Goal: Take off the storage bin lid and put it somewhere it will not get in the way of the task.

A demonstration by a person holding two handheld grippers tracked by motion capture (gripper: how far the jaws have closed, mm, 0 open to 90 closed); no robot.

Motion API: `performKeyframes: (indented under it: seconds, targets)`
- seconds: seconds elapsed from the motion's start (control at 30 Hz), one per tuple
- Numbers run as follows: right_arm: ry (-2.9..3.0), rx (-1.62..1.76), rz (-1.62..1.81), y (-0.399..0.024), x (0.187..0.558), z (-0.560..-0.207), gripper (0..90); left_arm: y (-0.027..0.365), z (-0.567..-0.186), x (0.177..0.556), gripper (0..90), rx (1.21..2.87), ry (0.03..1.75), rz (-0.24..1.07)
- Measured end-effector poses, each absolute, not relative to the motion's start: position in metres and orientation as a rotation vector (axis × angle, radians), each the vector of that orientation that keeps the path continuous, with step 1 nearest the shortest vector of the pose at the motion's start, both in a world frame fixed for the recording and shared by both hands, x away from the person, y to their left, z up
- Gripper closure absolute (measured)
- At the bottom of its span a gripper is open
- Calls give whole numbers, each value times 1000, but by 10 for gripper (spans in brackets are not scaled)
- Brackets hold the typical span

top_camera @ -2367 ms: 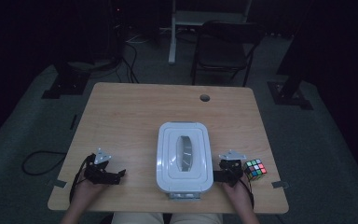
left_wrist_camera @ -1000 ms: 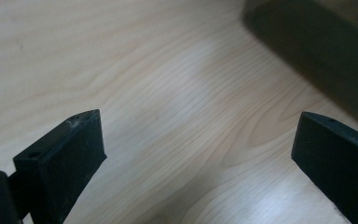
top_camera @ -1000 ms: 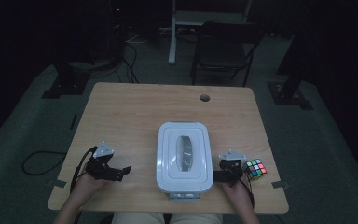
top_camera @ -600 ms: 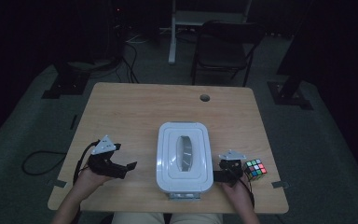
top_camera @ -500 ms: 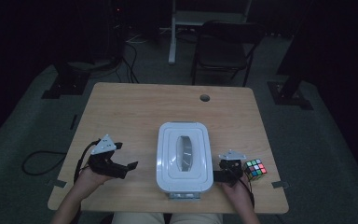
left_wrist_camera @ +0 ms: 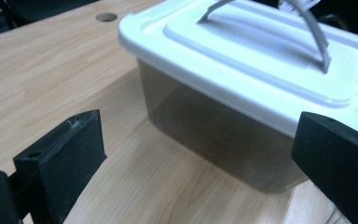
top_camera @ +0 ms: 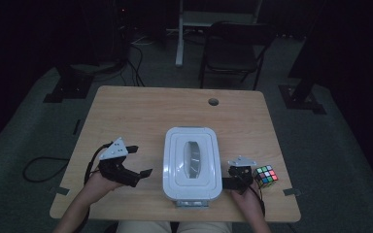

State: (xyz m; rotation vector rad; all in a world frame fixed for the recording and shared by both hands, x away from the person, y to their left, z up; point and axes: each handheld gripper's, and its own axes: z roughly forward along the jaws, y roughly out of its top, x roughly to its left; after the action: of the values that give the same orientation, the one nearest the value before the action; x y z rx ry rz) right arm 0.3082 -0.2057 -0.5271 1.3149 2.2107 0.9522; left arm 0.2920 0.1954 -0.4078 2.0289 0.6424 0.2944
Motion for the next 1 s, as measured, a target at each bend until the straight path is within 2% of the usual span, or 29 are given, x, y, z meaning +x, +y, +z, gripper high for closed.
performKeyframes:
  seconds: [1.0]
  targets:
    - [2213,1314,950,-206,308,-527,128,114,-393,302,55,2087,469,158]
